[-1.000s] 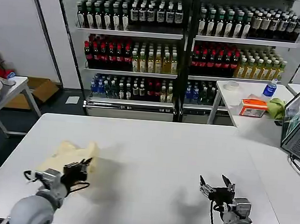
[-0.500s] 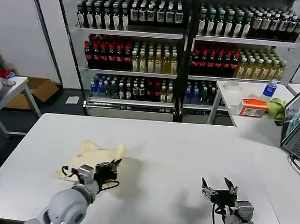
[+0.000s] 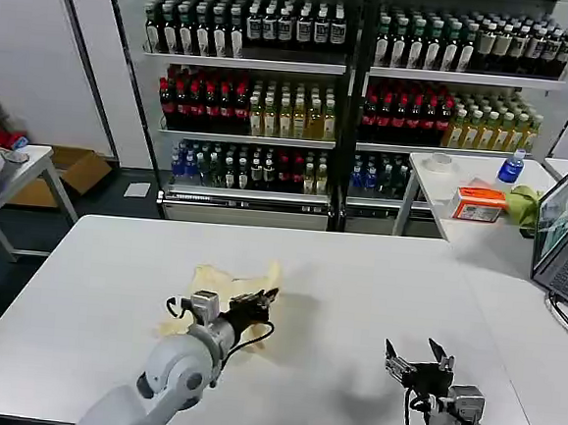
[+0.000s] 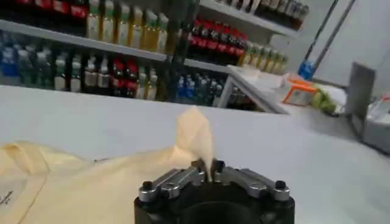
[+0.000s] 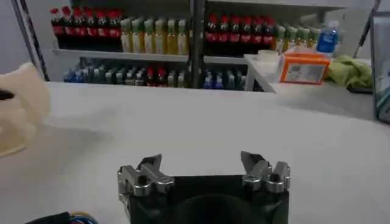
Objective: Fold and organize the clothes.
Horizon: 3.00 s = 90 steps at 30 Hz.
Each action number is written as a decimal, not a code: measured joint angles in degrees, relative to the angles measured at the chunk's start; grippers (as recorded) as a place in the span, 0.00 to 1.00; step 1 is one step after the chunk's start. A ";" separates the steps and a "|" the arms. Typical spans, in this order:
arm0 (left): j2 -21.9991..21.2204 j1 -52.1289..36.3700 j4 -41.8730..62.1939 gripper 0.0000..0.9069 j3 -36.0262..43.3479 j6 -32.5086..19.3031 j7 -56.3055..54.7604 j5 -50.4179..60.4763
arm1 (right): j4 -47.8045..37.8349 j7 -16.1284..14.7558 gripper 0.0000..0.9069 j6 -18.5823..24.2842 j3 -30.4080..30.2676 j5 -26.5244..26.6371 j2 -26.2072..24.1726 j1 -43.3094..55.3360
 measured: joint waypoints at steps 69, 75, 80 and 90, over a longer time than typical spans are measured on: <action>2.11 38.67 -17.17 1.00 -45.22 -18.97 3.26 12.90 | -29.38 0.82 0.00 -1.42 -19.94 36.92 17.28 32.99; 1.78 38.74 -17.31 1.00 -45.11 -18.91 3.29 12.91 | -29.91 1.10 0.00 -1.29 -19.92 37.69 17.37 33.00; 1.76 38.75 -17.40 1.00 -45.12 -18.88 3.30 12.86 | -30.74 1.22 0.00 -1.24 -19.64 38.04 17.34 33.56; 1.74 38.91 -17.38 1.00 -45.17 -18.88 3.35 12.75 | -32.12 1.02 0.00 -1.72 -18.71 38.84 16.26 35.22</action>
